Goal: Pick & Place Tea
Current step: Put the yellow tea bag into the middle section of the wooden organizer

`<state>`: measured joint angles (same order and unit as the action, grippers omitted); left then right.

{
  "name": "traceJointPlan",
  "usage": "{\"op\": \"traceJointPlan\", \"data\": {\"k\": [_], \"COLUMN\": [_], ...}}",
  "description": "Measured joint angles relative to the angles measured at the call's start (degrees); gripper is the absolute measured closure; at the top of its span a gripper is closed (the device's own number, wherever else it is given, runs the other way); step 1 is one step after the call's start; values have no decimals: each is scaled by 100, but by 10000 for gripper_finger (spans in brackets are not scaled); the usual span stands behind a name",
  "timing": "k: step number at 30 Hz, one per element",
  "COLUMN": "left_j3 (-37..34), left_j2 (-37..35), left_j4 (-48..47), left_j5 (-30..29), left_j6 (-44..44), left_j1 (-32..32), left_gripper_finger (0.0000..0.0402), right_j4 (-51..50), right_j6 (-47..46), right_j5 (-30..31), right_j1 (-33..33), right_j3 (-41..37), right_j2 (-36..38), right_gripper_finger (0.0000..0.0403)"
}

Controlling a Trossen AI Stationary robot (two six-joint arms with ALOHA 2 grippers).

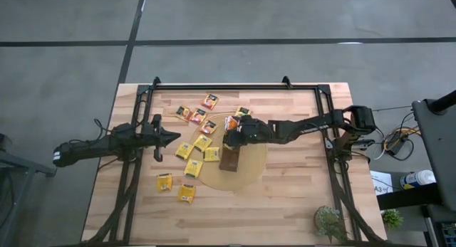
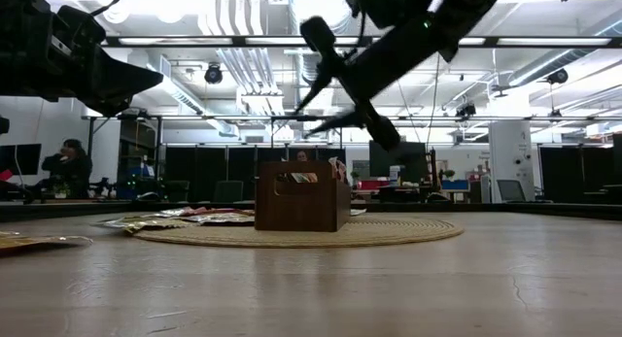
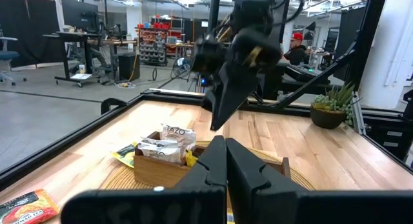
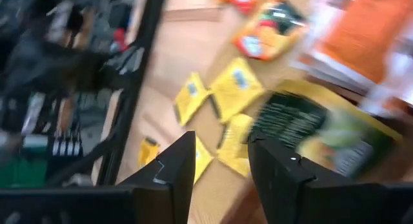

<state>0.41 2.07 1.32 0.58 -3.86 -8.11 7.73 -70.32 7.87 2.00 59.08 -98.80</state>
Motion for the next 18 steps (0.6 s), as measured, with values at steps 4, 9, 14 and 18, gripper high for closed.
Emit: {"op": "traceJointPlan", "data": {"k": [4,9,14,18], "left_j3": [1,1,0,0], "left_j2": [-1,0,-1,0], "left_j4": [0,0,0,0], "left_j5": [-2,-1,0,-1], "left_j6": [0,0,0,0], "left_j1": [-1,-1,0,0], "left_gripper_finger": [402,402,402,402], "right_j4": [-7,-67,-292,-561], "right_j6": [916,1725,2136,2212], "right_j5": [-66,-67,-82,-91], "right_j1": [0,2,2,-14], "right_j3": [381,749,826,756], "right_j2": [0,0,0,0], "right_gripper_finger": [269,270,271,271]}}
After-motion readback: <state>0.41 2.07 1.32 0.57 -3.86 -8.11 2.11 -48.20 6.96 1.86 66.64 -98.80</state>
